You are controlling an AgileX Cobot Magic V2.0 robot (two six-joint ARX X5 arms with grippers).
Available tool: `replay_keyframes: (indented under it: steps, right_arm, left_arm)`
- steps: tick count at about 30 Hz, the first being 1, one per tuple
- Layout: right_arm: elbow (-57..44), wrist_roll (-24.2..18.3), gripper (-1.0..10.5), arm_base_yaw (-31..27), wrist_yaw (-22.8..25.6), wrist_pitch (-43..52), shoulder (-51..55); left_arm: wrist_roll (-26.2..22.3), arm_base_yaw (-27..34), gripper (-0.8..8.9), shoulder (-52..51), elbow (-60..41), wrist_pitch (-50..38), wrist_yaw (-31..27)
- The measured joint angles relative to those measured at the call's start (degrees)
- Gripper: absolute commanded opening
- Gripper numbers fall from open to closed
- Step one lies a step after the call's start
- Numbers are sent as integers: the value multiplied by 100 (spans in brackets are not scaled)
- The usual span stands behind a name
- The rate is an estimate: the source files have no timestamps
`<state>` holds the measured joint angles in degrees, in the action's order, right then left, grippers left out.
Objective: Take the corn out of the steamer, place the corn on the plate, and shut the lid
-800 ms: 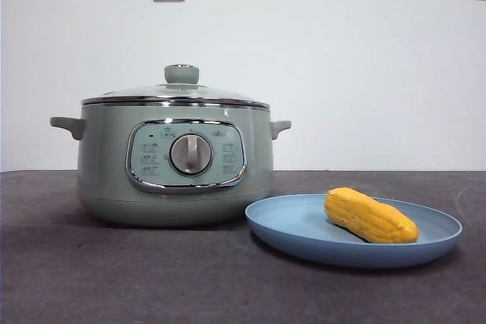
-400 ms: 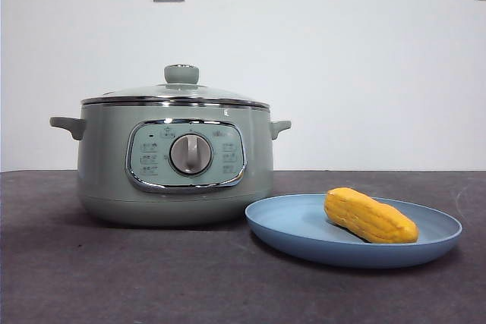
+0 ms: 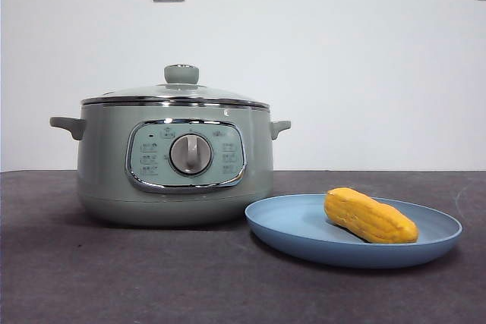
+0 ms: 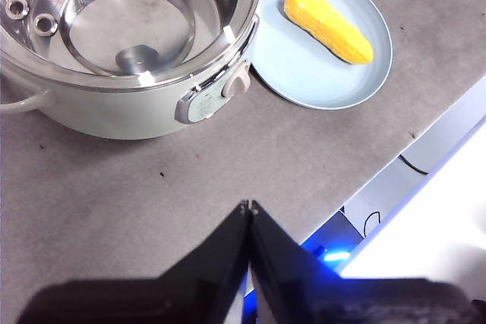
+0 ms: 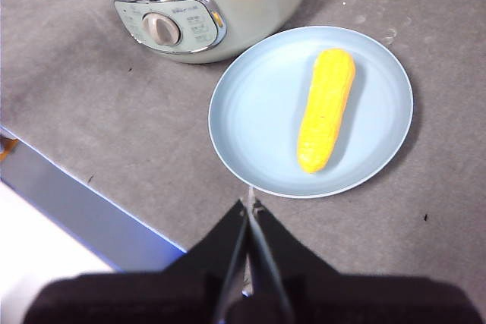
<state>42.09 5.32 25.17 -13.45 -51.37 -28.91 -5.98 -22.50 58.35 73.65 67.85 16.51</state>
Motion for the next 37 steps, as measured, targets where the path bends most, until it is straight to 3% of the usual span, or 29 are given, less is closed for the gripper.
replay_keyframes:
  steps: [3,6,12,17,20,28,37]
  right_arm:
    - [0,0,1,0,2,0,0]
    - [0,0,1,0,0,-2,0]
    - [0,0,1,0,2,-2,0]
    - [0,0,1,0,2,-2,0]
    - [0,0,1,0,2,-2,0]
    - [0,0,1,0,2,-2,0]
    - [0,0,2,0,2,-2,0]
  left_arm:
    - [-24,-39,-3,-2,-2,-92,-57]
    - [-225,22,-3,-101,-4,-713,-249]
    - [-745,761,-3,-927,-321,-3062,-149]
    - [-844,1561,-3,-1952,-1639,-5090,-44]
    - [-861,1961,-3,-2612,-2629,-5875,-136]
    - [-861,2393,-3,-4044,-4966,-6242,-284]
    - [-743,2400,-3,-5021,-6408,-6284,-426]
